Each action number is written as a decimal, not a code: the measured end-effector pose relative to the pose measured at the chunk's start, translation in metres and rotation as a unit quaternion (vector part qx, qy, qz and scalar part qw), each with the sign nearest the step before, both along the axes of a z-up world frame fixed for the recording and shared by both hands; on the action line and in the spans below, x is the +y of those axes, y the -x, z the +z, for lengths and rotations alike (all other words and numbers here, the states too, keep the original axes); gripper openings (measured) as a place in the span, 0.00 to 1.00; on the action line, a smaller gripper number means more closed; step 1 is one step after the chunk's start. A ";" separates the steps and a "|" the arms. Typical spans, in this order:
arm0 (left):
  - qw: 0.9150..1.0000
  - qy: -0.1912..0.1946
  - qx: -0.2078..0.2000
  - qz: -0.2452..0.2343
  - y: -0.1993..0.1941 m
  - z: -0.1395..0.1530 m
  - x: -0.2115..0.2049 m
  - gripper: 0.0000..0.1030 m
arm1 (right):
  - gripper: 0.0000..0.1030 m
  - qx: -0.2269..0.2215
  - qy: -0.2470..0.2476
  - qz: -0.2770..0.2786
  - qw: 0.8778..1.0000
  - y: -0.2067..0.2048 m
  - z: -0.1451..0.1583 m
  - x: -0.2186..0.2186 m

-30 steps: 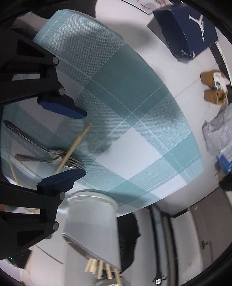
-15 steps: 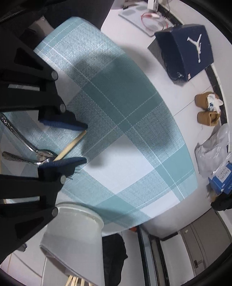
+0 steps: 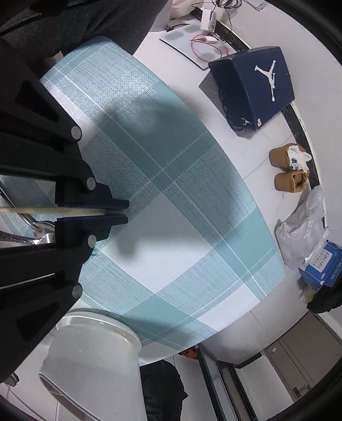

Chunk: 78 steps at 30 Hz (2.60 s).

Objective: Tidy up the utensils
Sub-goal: 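Lift the chopsticks with both grippers toward the white holder, then lower the chopsticks into the holder with both grippers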

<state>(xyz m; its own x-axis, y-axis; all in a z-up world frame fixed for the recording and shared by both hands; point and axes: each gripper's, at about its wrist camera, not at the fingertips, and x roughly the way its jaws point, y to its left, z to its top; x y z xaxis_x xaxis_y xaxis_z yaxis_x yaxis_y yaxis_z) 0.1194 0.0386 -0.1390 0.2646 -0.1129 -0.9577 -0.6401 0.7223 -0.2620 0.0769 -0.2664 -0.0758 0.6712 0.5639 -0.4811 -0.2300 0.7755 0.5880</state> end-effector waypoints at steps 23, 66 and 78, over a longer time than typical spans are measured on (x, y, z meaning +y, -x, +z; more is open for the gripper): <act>0.945 -0.081 -0.253 -0.189 0.030 0.104 -0.045 0.01 | 0.06 -0.043 0.058 -0.014 0.997 0.014 0.025 0.024; 0.870 -0.066 -0.354 -0.337 0.058 0.209 -0.088 0.01 | 0.06 -0.115 0.104 -0.078 0.985 0.025 0.114 0.021; 0.862 -0.042 -0.386 -0.327 0.025 0.251 -0.092 0.01 | 0.06 -0.154 0.112 -0.081 0.978 -0.004 0.167 0.009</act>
<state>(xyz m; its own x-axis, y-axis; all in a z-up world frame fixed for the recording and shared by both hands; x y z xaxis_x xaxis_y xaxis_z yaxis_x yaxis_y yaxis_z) 0.0946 -0.0532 0.1122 0.7325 -0.4183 -0.5370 0.2524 0.8996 -0.3564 0.0808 -0.2578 0.0914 0.8757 0.3416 -0.3413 -0.2330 0.9179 0.3211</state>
